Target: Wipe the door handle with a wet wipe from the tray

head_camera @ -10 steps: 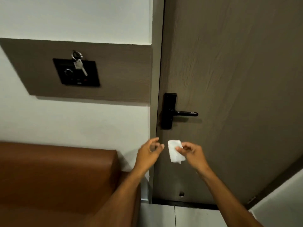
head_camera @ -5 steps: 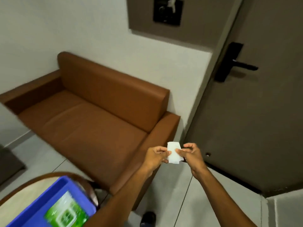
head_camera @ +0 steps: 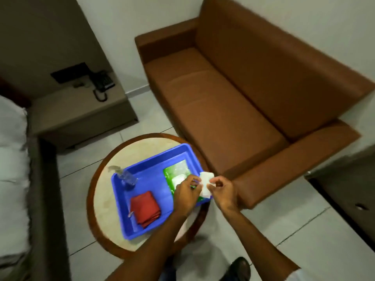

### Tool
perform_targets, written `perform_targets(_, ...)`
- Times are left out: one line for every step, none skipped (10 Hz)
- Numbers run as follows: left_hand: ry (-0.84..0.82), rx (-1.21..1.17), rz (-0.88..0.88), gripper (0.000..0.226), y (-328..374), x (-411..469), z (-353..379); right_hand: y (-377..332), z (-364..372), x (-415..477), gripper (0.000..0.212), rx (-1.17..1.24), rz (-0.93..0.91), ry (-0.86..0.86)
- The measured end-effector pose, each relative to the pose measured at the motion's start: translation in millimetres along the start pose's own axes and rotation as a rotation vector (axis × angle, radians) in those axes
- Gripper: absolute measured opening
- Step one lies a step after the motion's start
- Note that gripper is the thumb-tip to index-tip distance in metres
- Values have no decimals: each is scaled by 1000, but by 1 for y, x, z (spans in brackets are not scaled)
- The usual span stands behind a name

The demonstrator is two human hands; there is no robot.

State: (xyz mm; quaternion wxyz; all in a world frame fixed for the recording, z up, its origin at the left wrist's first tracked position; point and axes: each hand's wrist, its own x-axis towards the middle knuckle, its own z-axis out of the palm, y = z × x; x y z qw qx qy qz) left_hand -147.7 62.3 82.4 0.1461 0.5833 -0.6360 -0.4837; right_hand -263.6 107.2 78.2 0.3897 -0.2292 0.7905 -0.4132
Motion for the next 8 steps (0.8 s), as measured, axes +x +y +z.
perform_targets(-27, 108, -40, 26, -76, 40, -44, 11, 99, 16, 15, -135, -31, -45)
perform_targets(-47, 177, -46, 39, -133, 70, -74, 25, 170, 34, 21, -295, -88, -101)
perform_targets(-79, 331, -34, 52, -189, 99, -94, 37, 231, 63, 25, -524, -228, -153)
perform_targets(-167, 404, -22, 60, -219, 124, -99, 44, 267, 91, 28, -671, -279, -199)
perform_targets(-201, 453, 8, 61, -233, 142, -92, 52, 281, 106, 26, -747, -246, -168)
perform_targets(-270, 750, 85, 59, -239, 149, -87, 62, 282, 105, 20, -990, -330, -143)
perform_targets(-227, 996, 154, 48, -228, 152, -89, 59, 273, 96, 22, -1098, -397, -165)
perform_targets(-226, 1064, 229, 49, -199, 147, -90, 45, 237, 87, 33, -1023, -353, -87)
